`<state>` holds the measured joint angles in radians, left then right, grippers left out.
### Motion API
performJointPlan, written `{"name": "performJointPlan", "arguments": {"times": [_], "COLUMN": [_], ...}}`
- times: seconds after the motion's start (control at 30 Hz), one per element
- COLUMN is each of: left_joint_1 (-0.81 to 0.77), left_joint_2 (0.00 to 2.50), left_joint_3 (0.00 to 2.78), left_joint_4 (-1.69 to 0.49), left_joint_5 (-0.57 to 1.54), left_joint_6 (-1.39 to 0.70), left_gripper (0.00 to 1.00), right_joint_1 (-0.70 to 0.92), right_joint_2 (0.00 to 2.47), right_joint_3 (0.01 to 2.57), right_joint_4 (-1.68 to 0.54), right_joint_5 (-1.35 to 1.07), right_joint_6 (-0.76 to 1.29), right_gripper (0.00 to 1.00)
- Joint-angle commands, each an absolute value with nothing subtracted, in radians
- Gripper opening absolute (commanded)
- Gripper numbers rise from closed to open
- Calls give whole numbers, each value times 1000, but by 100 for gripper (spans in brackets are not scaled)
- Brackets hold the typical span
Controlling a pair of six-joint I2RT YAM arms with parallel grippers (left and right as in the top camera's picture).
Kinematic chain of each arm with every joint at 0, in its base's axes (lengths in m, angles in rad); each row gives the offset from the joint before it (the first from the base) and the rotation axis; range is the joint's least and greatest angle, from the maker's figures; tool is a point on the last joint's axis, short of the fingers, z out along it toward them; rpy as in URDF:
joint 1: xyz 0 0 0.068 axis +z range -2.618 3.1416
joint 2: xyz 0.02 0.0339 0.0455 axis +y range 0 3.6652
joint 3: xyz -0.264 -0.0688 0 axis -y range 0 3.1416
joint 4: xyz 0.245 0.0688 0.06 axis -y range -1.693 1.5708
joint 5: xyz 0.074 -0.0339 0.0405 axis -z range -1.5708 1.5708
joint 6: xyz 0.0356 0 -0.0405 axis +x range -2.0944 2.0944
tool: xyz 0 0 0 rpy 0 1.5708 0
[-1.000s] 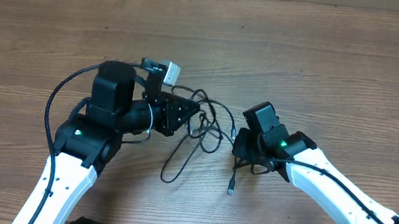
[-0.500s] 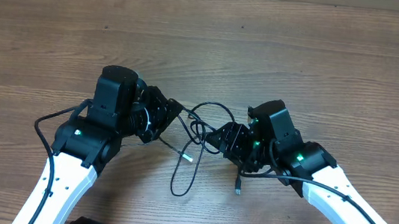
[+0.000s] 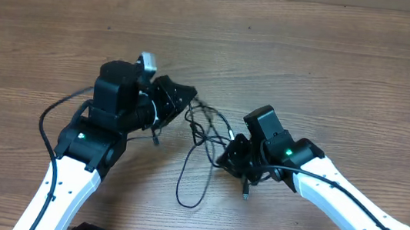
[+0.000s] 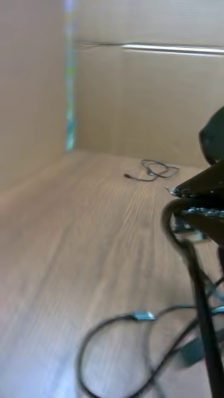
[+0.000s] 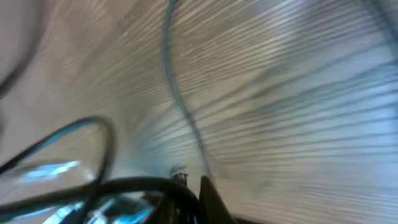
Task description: Untangle cables
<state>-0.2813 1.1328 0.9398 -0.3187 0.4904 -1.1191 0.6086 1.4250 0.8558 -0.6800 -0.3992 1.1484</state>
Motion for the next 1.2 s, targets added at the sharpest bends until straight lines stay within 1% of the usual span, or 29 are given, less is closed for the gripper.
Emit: {"name": "performJointPlan", "arguments": {"times": [0.0, 0.07, 0.1, 0.23, 0.27, 0.33, 0.4, 0.43, 0.47, 0.53, 0.6, 0.63, 0.7, 0.83, 0.87, 0.9, 0.93, 1.03, 1.07, 1.13, 1.17], "left_joint_1": [-163, -69, -44, 99, 113, 120, 109, 103, 95, 78, 56, 36, 4, -94, -154, -186, -218, -288, -312, -345, -356], "left_joint_2": [1121, 1121, 1121, 1122, 1122, 1122, 1124, 1124, 1124, 1124, 1124, 1124, 1124, 1124, 1124, 1126, 1127, 1133, 1138, 1151, 1162], "left_joint_3": [1005, 1040, 1048, 1068, 1068, 1068, 1068, 1068, 1068, 1068, 1068, 1068, 1068, 1067, 1067, 1067, 1067, 1067, 1067, 1067, 1067], "left_joint_4": [-255, -257, -256, -265, -279, -321, -380, -409, -444, -508, -557, -574, -576, -584, -593, -596, -601, -633, -659, -696, -706], "left_joint_5": [536, 625, 653, 753, 760, 764, 764, 764, 763, 769, 793, 826, 881, 917, 916, 912, 892, 734, 640, 537, 523], "left_joint_6": [-888, -819, -803, -746, -747, -738, -694, -672, -647, -595, -551, -515, -455, -322, -250, -221, -197, -195, -208, -242, -244], "left_gripper": [4, 4, 4, 4, 4, 4, 4, 8, 14, 30, 42, 44, 49, 72, 81, 86, 88, 86, 86, 86, 86], "right_joint_1": [573, 525, 508, 420, 411, 410, 413, 413, 413, 413, 413, 413, 413, 417, 417, 417, 417, 417, 417, 417, 417], "right_joint_2": [1432, 1432, 1432, 1432, 1432, 1432, 1431, 1429, 1425, 1406, 1372, 1348, 1321, 1261, 1244, 1232, 1225, 1198, 1183, 1147, 1131], "right_joint_3": [830, 830, 830, 830, 830, 830, 832, 836, 844, 881, 935, 970, 1002, 1025, 1025, 1025, 1025, 1026, 1028, 1029, 1029], "right_joint_4": [-884, -986, -1003, -1010, -1002, -968, -877, -821, -789, -741, -710, -691, -667, -607, -598, -595, -595, -595, -595, -586, -579], "right_joint_5": [-67, 76, 103, 131, 126, 93, 17, -48, -99, -209, -292, -334, -385, -558, -588, -589, -590, -590, -590, -601, -614], "right_joint_6": [1155, 1181, 1181, 1181, 1176, 1122, 939, 815, 739, 596, 492, 441, 397, 267, 229, 220, 209, 202, 199, 199, 200], "right_gripper": [4, 4, 4, 4, 4, 4, 4, 4, 4, 4, 4, 4, 4, 4, 4, 4, 4, 4, 4, 4, 4]}}
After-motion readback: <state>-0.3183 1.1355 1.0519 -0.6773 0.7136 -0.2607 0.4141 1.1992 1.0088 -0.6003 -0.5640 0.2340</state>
